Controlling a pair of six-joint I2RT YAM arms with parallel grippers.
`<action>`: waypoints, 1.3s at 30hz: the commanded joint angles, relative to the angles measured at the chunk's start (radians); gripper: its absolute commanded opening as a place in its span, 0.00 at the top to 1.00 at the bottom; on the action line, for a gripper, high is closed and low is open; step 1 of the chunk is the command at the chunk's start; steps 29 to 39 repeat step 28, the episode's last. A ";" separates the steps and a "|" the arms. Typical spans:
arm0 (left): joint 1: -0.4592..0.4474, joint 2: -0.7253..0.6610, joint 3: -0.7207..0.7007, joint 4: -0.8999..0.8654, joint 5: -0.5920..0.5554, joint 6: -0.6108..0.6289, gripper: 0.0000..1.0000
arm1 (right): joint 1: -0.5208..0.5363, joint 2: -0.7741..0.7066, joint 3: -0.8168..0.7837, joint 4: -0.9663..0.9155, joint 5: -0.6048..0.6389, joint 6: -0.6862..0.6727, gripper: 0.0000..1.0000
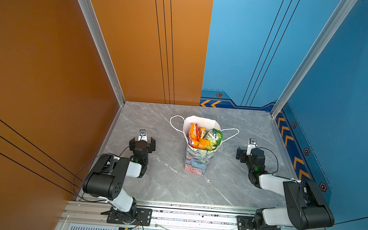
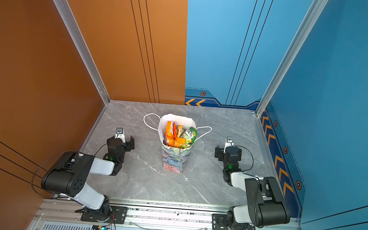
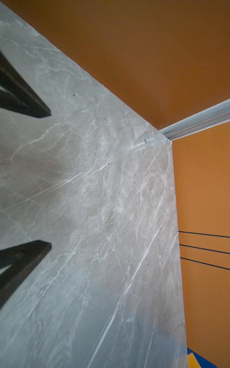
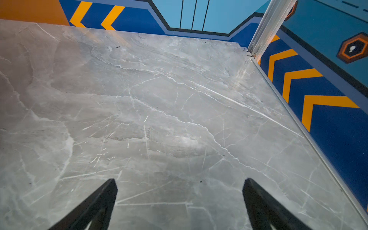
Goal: Place the snacks into the paper bag
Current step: Reset both arms
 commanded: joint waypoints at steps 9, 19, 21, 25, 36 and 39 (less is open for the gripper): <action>0.007 0.004 -0.002 0.022 0.031 0.010 0.02 | -0.053 0.085 0.016 0.145 0.066 0.072 0.00; 0.007 0.003 -0.002 0.020 0.031 0.009 0.02 | -0.053 0.082 0.018 0.136 0.065 0.073 0.00; 0.007 0.003 -0.002 0.020 0.031 0.009 0.02 | -0.053 0.084 0.021 0.133 0.065 0.073 0.00; 0.007 0.004 -0.002 0.020 0.032 0.009 0.02 | -0.053 0.082 0.020 0.133 0.063 0.073 0.00; 0.007 0.004 0.000 0.021 0.032 0.010 0.02 | -0.053 0.082 0.018 0.136 0.064 0.073 0.00; 0.007 0.004 0.000 0.021 0.032 0.010 0.02 | -0.053 0.082 0.018 0.136 0.064 0.073 0.00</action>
